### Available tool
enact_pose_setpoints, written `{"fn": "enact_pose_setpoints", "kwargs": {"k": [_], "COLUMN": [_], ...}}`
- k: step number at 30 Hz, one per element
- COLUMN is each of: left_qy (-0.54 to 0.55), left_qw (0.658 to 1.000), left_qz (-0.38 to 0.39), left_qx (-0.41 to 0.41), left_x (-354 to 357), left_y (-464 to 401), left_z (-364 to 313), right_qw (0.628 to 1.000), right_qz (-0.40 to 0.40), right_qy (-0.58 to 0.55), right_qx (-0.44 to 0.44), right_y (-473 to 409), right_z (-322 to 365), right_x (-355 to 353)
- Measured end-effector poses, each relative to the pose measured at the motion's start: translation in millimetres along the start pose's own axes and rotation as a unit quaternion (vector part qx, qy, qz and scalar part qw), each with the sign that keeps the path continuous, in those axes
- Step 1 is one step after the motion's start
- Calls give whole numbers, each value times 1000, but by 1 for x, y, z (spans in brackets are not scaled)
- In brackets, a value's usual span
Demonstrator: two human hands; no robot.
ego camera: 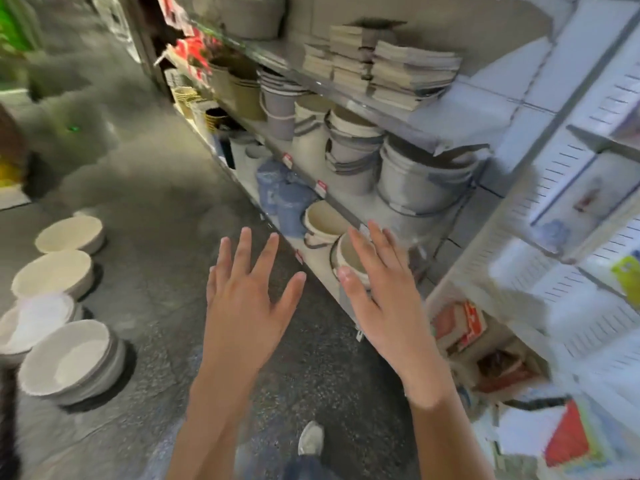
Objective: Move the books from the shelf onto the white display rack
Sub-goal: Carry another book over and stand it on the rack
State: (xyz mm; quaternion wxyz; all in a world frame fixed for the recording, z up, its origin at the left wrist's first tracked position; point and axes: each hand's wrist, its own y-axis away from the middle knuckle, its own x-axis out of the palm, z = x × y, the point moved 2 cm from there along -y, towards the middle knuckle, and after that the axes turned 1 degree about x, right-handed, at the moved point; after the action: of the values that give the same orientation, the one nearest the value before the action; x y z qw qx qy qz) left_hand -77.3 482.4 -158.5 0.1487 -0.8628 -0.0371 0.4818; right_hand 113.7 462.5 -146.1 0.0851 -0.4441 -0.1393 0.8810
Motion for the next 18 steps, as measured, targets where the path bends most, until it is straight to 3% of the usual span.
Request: {"fn": "enact_pose_setpoints", "kwargs": {"k": [12,18], "left_qy": [1,15], "left_qw": [999,999], "left_qz": [-32,-26], "left_qx": [-7,-15], "left_x": [11,33], "left_y": [-239,-315], "left_z": [24,47], "right_qw": [997,997], "right_qz": [-26,-20], "right_qy": [-66,-75], "right_qx": [-20,-9], "right_y": [-241,-323], "right_z": [-27,-39], "right_x": [46,78]}}
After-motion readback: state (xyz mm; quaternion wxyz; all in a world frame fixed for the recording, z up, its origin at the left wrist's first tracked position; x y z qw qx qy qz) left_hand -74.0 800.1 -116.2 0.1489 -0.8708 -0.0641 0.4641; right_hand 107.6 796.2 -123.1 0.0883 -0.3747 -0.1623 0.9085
